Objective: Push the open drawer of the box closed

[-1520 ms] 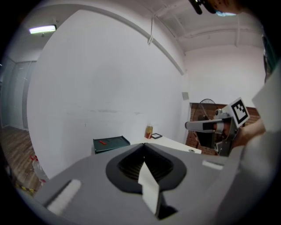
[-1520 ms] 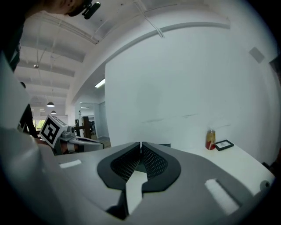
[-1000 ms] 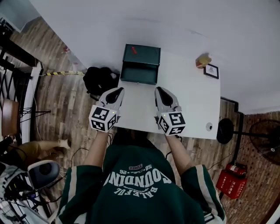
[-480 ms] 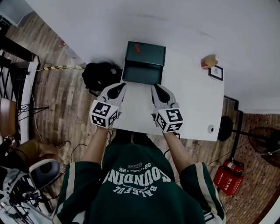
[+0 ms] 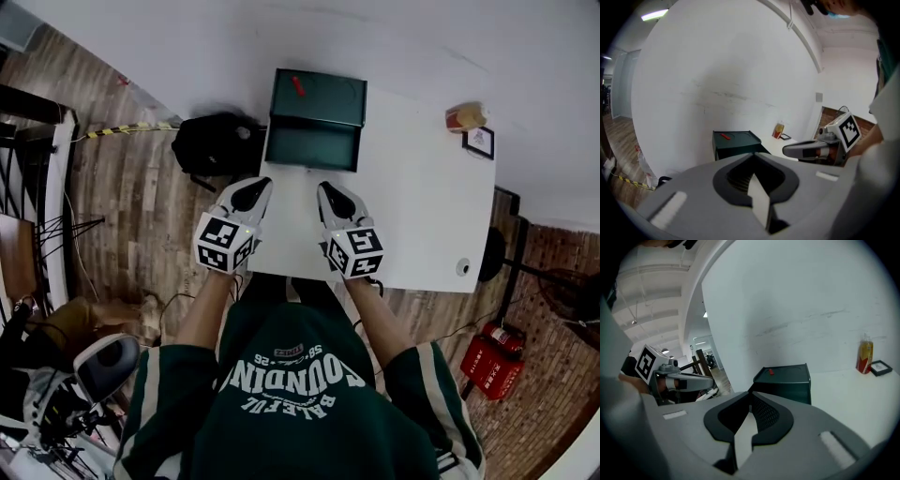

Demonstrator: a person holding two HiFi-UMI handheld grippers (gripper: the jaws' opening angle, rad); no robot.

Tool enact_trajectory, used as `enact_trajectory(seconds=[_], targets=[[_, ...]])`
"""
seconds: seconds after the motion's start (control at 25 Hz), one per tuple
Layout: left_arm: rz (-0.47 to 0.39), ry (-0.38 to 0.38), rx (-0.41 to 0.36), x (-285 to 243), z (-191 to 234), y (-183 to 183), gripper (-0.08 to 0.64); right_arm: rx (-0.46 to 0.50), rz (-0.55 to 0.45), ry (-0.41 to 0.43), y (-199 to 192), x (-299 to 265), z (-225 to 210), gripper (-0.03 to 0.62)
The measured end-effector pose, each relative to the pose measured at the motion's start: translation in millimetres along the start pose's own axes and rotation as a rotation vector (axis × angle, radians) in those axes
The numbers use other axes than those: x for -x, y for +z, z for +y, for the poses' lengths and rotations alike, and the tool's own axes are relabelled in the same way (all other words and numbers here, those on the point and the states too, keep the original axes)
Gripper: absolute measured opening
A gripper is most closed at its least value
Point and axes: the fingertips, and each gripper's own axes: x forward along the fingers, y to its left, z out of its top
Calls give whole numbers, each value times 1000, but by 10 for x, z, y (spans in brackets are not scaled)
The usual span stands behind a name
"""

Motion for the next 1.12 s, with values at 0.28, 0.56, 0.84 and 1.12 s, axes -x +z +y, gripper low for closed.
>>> enact_trajectory(seconds=[0.28, 0.56, 0.84, 1.12], targets=[[24, -6, 17, -43, 148, -85, 52, -51, 141, -32, -445, -287, -99, 75], [43, 1, 29, -51, 311, -153, 52, -86, 246, -75, -805, -591, -241, 107], [62, 5, 54, -82, 434, -236, 52, -132, 320, -148, -1045, -828, -468, 107], [72, 5, 66, -53, 583, -295, 52, -195, 339, -232, -1164, -968, -605, 106]])
